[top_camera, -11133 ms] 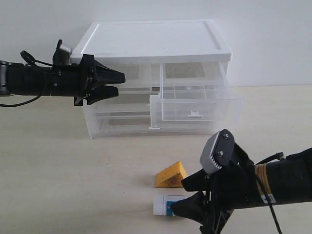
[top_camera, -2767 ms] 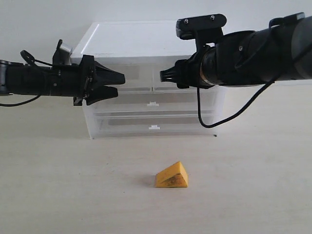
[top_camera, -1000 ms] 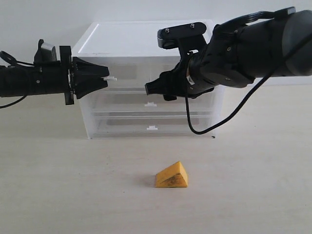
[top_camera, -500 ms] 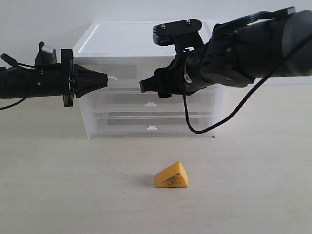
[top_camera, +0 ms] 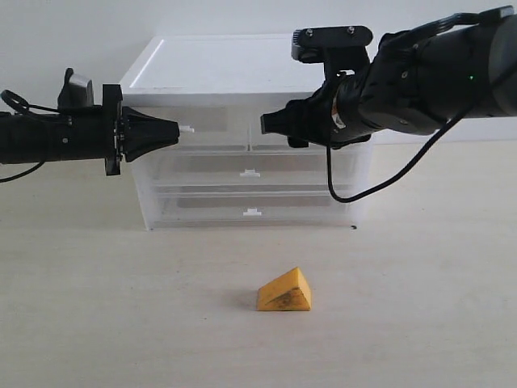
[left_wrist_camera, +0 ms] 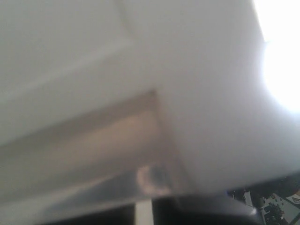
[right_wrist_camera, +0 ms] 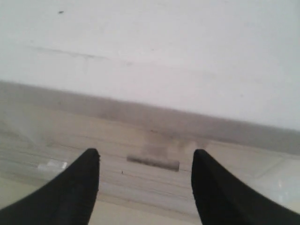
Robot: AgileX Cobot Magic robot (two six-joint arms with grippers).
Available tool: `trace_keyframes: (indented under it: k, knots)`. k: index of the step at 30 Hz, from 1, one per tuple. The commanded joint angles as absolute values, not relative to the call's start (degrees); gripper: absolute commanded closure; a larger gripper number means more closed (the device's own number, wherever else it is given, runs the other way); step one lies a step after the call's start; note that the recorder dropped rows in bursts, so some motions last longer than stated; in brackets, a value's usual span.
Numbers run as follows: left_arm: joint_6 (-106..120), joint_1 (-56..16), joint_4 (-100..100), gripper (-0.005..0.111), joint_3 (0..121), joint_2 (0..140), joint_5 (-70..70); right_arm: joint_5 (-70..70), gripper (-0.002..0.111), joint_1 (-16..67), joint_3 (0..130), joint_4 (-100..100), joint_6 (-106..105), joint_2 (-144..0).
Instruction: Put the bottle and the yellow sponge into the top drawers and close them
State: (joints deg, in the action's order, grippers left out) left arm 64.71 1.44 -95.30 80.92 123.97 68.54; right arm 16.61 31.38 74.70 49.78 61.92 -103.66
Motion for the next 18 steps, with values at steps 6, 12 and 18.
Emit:
trace_keyframes:
  k: [6, 12, 18]
  knots:
    - [65.62, 1.98, -99.95, 0.103, 81.39, 123.31, 69.96, 14.83, 0.055, 30.85, 75.52, 51.56, 63.07, -103.50]
    - [65.06, 1.98, -99.95, 0.103, 81.28, 123.31, 69.96, 14.50, 0.055, 30.85, 75.52, 52.43, 63.07, -103.50]
    - [65.09, 1.98, -99.95, 0.103, 79.05, 123.31, 69.96, 14.37, 0.055, 30.85, 75.52, 55.50, 66.34, -103.50]
